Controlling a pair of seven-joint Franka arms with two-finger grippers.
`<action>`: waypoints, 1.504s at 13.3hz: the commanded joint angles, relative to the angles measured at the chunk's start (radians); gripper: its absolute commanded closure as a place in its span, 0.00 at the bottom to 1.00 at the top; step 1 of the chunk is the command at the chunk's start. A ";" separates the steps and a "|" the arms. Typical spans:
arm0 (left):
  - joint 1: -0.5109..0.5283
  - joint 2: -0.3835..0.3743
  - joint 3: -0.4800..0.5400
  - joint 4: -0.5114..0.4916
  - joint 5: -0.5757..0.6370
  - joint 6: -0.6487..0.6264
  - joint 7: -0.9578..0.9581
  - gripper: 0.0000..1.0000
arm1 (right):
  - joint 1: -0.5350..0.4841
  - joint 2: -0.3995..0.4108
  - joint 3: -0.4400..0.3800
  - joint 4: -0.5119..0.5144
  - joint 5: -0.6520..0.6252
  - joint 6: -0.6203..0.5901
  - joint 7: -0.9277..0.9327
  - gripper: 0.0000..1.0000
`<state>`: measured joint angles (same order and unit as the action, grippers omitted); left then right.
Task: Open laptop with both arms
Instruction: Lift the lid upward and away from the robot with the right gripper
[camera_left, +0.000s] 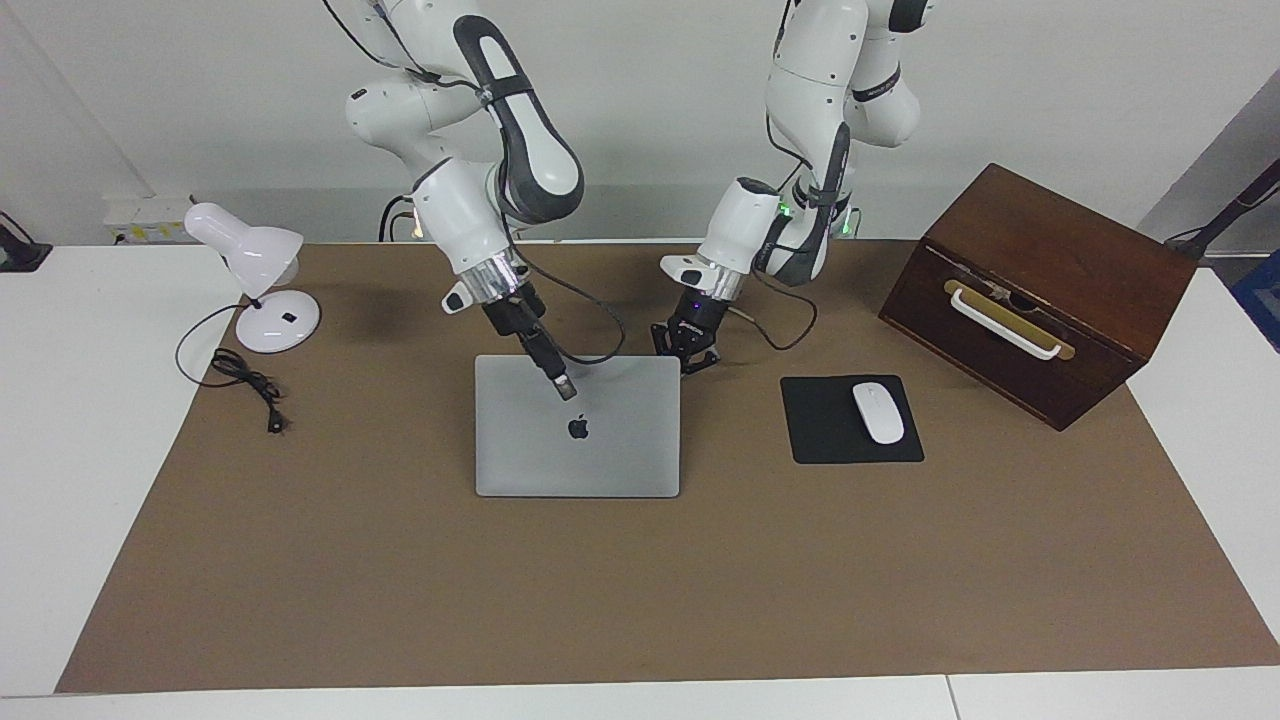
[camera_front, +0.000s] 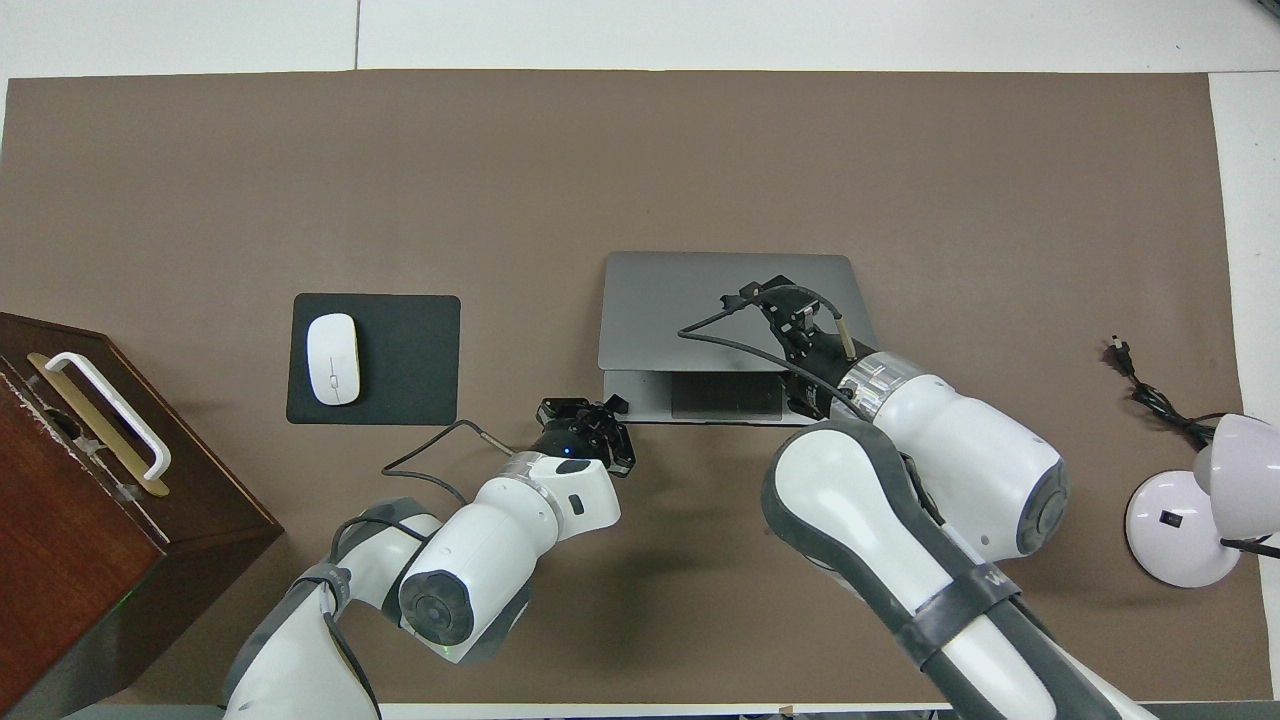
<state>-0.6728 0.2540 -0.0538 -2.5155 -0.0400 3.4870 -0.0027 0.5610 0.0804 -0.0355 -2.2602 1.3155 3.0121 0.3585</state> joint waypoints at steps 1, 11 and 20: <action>0.002 0.051 0.011 0.018 -0.008 0.017 0.029 1.00 | 0.000 0.061 0.000 0.099 0.045 0.027 -0.049 0.00; 0.001 0.051 0.012 0.018 -0.008 0.017 0.032 1.00 | -0.020 0.130 -0.001 0.296 0.045 0.027 -0.050 0.00; 0.002 0.053 0.012 0.018 -0.008 0.018 0.038 1.00 | -0.059 0.176 -0.003 0.404 0.042 0.019 -0.053 0.00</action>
<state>-0.6728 0.2546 -0.0537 -2.5155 -0.0400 3.4883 0.0068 0.5170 0.2236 -0.0461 -1.9071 1.3157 3.0126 0.3585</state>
